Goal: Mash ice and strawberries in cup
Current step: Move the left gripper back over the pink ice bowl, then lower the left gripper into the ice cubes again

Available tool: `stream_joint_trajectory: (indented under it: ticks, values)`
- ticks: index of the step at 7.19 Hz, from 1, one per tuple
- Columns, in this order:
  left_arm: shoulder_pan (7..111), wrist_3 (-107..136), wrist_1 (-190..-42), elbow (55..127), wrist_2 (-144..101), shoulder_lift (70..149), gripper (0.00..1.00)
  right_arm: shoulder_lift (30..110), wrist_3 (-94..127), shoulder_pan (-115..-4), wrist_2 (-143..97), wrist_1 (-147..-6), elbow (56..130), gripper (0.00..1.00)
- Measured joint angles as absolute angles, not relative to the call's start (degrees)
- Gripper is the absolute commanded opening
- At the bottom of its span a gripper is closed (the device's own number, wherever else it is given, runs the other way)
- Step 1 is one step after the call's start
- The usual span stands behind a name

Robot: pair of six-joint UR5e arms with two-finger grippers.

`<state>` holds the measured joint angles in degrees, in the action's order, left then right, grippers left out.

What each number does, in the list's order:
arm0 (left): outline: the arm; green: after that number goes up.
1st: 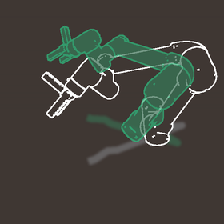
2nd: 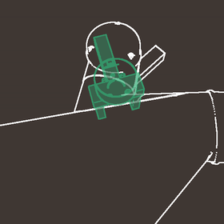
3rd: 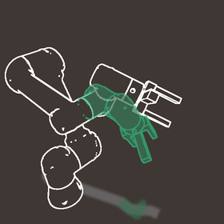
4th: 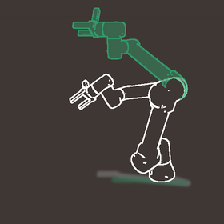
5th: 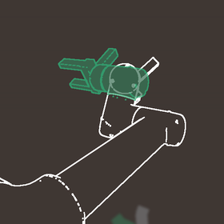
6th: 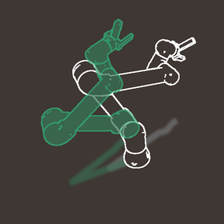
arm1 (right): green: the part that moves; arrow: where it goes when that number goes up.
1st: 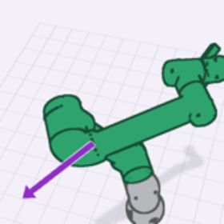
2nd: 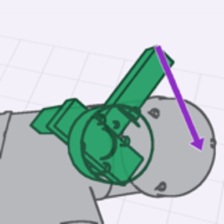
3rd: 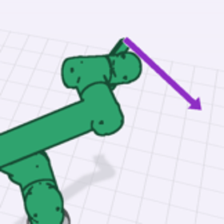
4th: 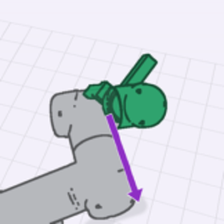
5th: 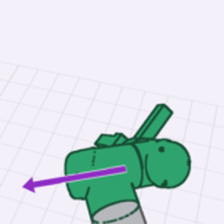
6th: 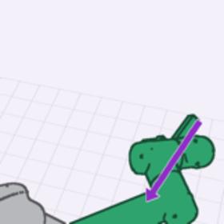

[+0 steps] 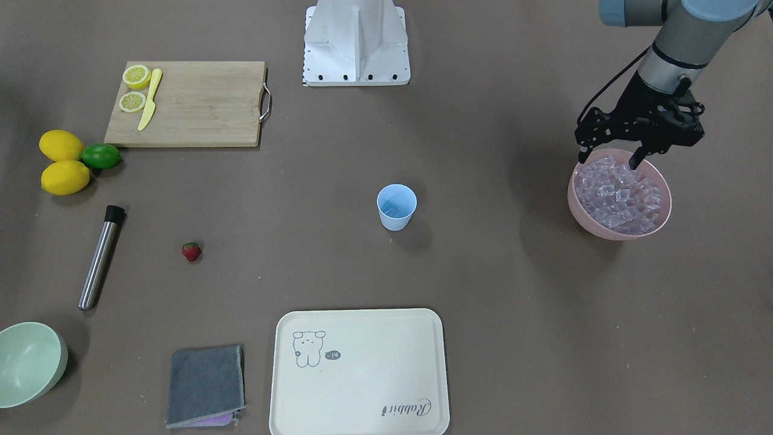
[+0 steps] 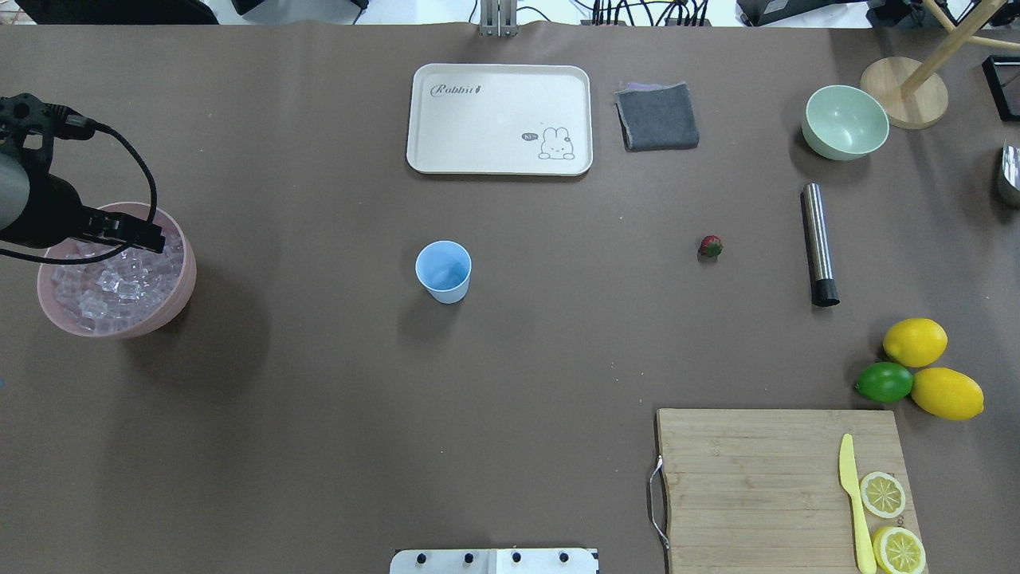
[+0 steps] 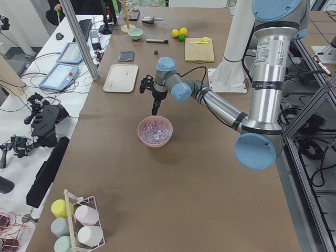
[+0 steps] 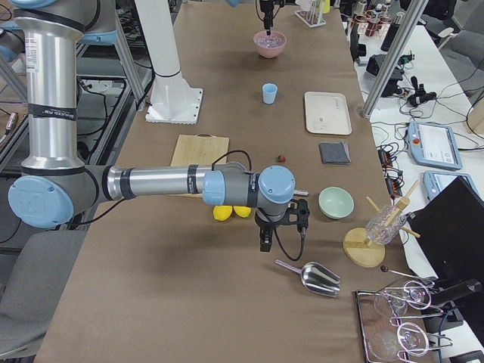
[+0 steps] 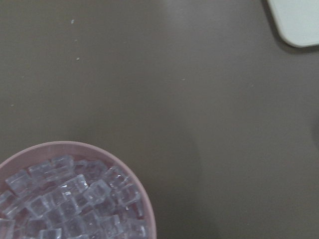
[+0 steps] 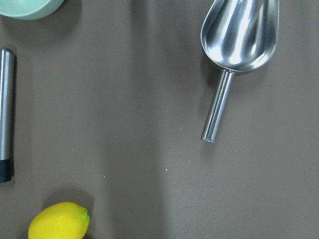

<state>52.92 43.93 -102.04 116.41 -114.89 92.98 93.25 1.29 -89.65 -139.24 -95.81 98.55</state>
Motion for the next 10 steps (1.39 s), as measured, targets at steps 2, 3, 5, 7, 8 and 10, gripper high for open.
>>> stream_joint_trajectory:
  ticks: [2,3,5,7,8,10]
  values:
    - [52.73,43.74,-102.06,113.59,-112.61,92.75,0.62,93.30,1.30,-89.65,-139.30,-95.86,98.47,1.00]
    - [52.57,43.25,-102.17,112.60,-112.30,92.73,0.60,93.33,1.26,-89.65,-139.30,-95.88,98.33,1.00]
    - [52.49,38.56,-102.42,110.62,-112.24,92.49,0.59,93.34,1.25,-89.65,-139.25,-95.89,98.13,1.00]
    - [52.47,36.43,-104.08,107.86,-112.31,92.58,0.50,93.34,1.31,-89.65,-139.22,-95.89,98.09,1.00]
    - [52.47,36.22,-106.01,106.34,-112.32,92.45,0.50,93.34,1.31,-89.65,-139.22,-95.89,98.09,1.00]
    - [52.52,36.09,-107.97,105.00,-112.32,92.25,0.50,93.32,1.32,-89.65,-139.22,-95.89,98.09,1.00]
